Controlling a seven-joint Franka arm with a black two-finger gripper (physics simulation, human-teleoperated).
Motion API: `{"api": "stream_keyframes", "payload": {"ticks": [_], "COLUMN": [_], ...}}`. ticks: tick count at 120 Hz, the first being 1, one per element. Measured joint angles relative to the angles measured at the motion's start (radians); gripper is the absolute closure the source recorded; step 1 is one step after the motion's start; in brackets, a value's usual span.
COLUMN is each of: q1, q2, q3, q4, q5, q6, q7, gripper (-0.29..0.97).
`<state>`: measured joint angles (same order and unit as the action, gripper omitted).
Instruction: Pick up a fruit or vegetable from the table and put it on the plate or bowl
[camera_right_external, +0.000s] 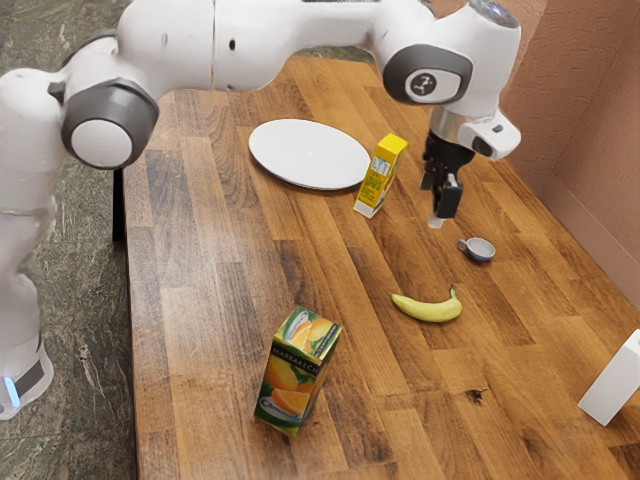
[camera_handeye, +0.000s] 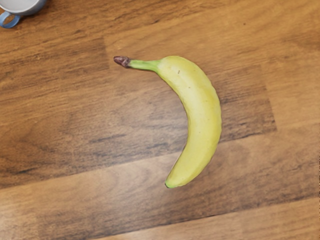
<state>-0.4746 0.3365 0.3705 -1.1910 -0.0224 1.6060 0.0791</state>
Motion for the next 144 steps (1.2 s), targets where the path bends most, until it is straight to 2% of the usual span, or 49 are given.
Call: {"api": "stream_keyframes", "payload": {"ticks": [26,43,80,144], "q1": [-0.016,-0.016,-0.009,-0.003], "q2": [0.043,0.107,0.188,0.231], "q3": [0.073,0.078,0.076,0.075], "q4": [-0.092,-0.114,-0.128,-0.145], "q5": [-0.156,-0.22,-0.269,-0.302], "q6": [0.046,0.12,0.19,0.259], "q7": [-0.009,-0.003,0.005,0.013], "gripper": [0.03,0.03,0.03,0.03]}}
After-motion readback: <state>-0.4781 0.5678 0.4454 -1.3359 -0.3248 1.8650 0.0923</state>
